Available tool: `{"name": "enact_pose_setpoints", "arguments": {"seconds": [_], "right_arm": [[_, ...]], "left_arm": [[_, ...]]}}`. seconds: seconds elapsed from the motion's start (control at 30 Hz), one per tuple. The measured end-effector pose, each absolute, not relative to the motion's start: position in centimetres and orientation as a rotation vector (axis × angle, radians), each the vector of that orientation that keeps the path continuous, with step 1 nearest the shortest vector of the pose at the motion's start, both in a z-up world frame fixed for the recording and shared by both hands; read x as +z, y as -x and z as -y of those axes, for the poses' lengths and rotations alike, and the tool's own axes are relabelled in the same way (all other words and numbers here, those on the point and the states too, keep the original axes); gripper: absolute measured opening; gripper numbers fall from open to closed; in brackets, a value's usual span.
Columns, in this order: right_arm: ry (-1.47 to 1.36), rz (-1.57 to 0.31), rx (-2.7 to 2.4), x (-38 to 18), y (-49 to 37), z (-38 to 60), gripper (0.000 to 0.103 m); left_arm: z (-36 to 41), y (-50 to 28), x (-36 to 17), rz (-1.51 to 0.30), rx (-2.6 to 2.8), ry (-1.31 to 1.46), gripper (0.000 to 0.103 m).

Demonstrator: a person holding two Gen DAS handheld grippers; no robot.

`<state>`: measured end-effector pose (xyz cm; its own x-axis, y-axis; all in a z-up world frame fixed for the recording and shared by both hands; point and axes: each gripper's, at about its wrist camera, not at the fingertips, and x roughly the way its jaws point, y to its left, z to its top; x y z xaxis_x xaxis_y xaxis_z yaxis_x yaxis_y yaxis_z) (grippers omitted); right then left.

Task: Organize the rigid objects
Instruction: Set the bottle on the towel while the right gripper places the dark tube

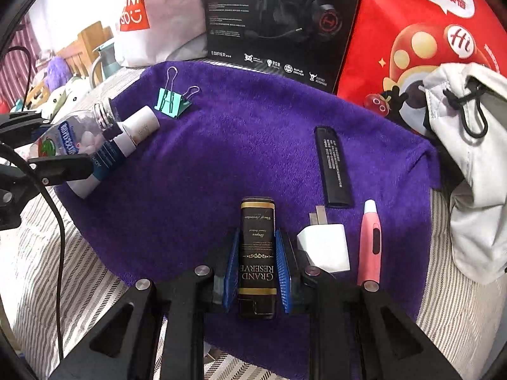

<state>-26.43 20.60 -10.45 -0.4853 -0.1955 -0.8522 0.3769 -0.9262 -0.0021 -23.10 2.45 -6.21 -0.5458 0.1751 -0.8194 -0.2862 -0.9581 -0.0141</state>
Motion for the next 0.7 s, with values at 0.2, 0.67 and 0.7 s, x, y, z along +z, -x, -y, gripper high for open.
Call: {"name": "enact_pose_setpoints", "arguments": {"seconds": [0.2,0.67,0.7], "right_arm": [[-1.353,-0.306,-2.407,-10.6,26.3,-20.5,0.025],[-1.4,-0.162,-2.414,-7.4,22.7,-24.8,0.053],[-1.397,-0.144,-2.422,-7.1,22.3,-25.3,0.053]], "left_arm": [[-3.1,24.2,-6.3,-0.176,2.529,1.328,0.039],[-4.6,26.8,-8.6,-0.201,2.507,1.35,0.039],[-4.7,26.9,-8.8,-0.209,2.503,1.351,0.039]]}}
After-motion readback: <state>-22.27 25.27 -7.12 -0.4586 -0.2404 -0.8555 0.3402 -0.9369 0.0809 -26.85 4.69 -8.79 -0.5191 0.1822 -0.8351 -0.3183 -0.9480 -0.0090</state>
